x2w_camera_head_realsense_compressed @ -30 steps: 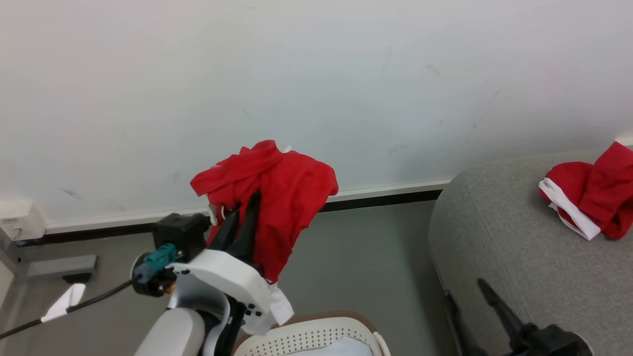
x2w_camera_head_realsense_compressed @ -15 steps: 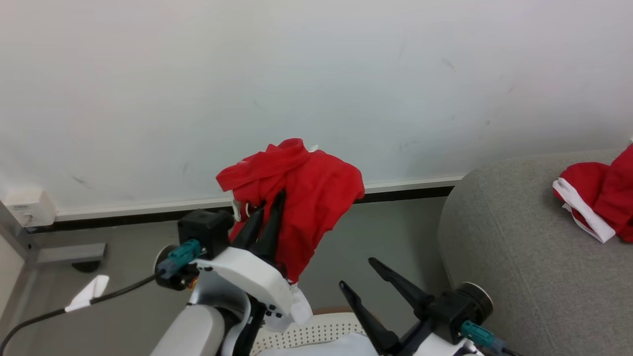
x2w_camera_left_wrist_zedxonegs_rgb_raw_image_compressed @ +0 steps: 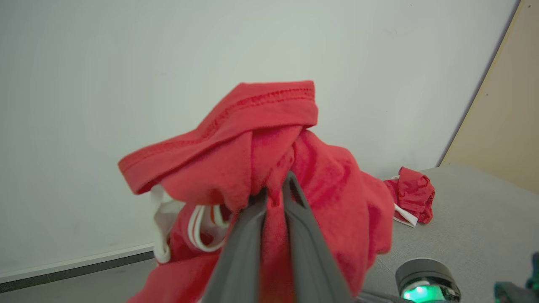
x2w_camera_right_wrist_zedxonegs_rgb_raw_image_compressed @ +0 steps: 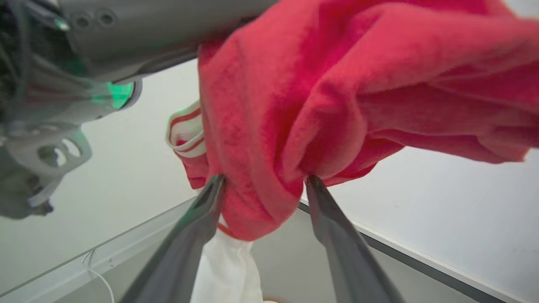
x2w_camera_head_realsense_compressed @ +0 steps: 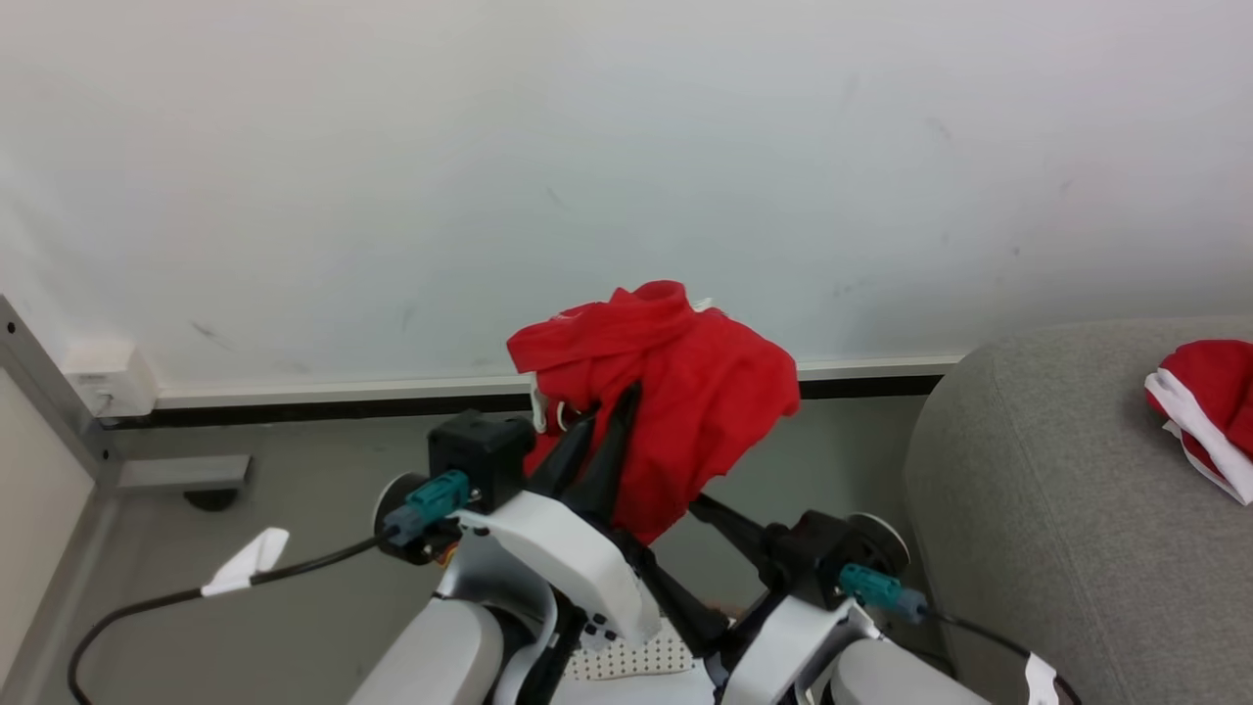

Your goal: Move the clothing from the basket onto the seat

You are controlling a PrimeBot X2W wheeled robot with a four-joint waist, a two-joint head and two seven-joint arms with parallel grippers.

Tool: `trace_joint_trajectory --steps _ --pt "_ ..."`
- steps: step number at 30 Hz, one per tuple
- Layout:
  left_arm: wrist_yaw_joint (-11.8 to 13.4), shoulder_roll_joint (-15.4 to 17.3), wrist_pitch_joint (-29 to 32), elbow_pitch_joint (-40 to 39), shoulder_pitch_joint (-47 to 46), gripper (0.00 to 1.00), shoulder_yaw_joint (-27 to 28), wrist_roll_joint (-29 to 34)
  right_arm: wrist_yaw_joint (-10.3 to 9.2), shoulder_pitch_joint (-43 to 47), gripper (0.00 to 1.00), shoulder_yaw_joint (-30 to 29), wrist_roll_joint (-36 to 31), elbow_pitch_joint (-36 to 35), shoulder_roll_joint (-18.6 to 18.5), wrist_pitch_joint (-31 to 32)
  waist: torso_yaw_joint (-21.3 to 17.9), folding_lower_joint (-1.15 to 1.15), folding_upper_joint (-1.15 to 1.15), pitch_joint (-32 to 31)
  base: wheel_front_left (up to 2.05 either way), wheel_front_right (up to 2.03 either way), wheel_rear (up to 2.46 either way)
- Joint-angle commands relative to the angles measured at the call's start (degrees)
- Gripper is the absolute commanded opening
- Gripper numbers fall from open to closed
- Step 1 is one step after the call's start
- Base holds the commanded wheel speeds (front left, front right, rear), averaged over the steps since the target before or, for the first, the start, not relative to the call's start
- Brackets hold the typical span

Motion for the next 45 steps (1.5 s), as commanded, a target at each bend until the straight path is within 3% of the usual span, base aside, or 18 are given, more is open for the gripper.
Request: trace_joint_trajectory --steps 1,5,6,7,17,18,20,21,31,45 --pt "-0.3 -0.3 0.1 0.1 -0.7 0.00 -0.4 -0.5 -0.15 -1.8 1.00 0.4 0.7 1.2 0.1 -0.1 0.3 0.00 0.00 0.0 0.00 0.00 0.00" --pt "-0.4 -0.8 0.0 0.5 -1.1 0.00 -1.2 -0.9 -0.15 -3.9 1.00 1.9 4.2 2.0 0.1 -0.1 0.7 0.00 0.00 0.0 0.00 0.00 0.00" --pt "-0.4 -0.8 -0.1 0.6 -1.2 0.00 -1.4 -0.9 -0.15 -4.5 0.34 2.0 4.8 2.0 0.1 -0.1 0.8 0.00 0.00 0.0 0.00 0.00 0.00" --pt "-0.4 -0.9 -0.2 0.8 -1.2 0.00 -1.6 -1.0 -0.14 -4.7 0.00 2.1 5.9 1.4 0.2 -0.1 0.9 0.00 0.00 0.1 0.00 0.00 0.00" --pt "0.5 0.0 -0.6 1.5 -0.5 0.00 -1.3 -1.2 -0.14 -4.7 0.00 0.7 6.7 0.0 0.1 -0.1 0.0 0.00 0.00 0.6 0.00 0.00 0.00" --pt "0.4 0.1 -0.6 1.5 -0.5 0.25 -1.3 -1.1 -0.14 -4.7 0.00 0.2 6.5 0.0 0.1 -0.1 -0.2 0.00 0.00 0.6 0.00 0.00 0.00" --pt "0.4 0.4 -0.5 1.5 -0.3 0.65 -1.4 -1.1 -0.14 -4.4 0.00 -0.7 6.0 -0.1 0.1 -0.1 -0.5 0.00 0.00 0.7 0.00 0.00 0.00" --pt "0.4 0.6 -0.5 1.5 -0.3 1.00 -1.5 -1.1 -0.14 -4.3 0.00 -1.3 5.7 -0.1 0.1 -0.1 -0.7 0.00 0.00 0.7 0.00 0.00 0.00" --pt "0.9 1.2 -0.7 1.0 0.1 1.00 -1.8 -0.8 -0.14 -3.4 0.00 -7.9 1.7 -0.1 0.1 -0.1 -2.5 0.00 0.00 0.8 0.00 0.00 0.00" --pt "1.4 1.9 -1.3 0.5 1.3 1.00 -2.0 -1.4 -0.14 -2.5 0.00 -13.9 -1.6 -2.4 -4.7 -0.1 -7.6 0.00 0.00 1.4 0.00 0.00 0.00"
